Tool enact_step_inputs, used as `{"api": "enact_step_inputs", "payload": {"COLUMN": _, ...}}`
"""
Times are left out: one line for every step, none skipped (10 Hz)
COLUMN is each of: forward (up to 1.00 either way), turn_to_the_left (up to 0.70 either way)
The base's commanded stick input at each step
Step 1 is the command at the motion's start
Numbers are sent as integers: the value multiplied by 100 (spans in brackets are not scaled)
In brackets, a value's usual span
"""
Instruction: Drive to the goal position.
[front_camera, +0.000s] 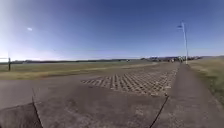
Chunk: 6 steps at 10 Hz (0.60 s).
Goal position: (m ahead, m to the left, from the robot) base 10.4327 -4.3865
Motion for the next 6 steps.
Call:
{"api": "enact_step_inputs", "payload": {"forward": 70, "turn_to_the_left": -35}}
{"api": "enact_step_inputs", "payload": {"forward": 70, "turn_to_the_left": -35}}
{"api": "enact_step_inputs", "payload": {"forward": 70, "turn_to_the_left": -35}}
{"api": "enact_step_inputs", "payload": {"forward": 70, "turn_to_the_left": -35}}
{"api": "enact_step_inputs", "payload": {"forward": 70, "turn_to_the_left": -35}}
{"api": "enact_step_inputs", "payload": {"forward": 70, "turn_to_the_left": -35}}
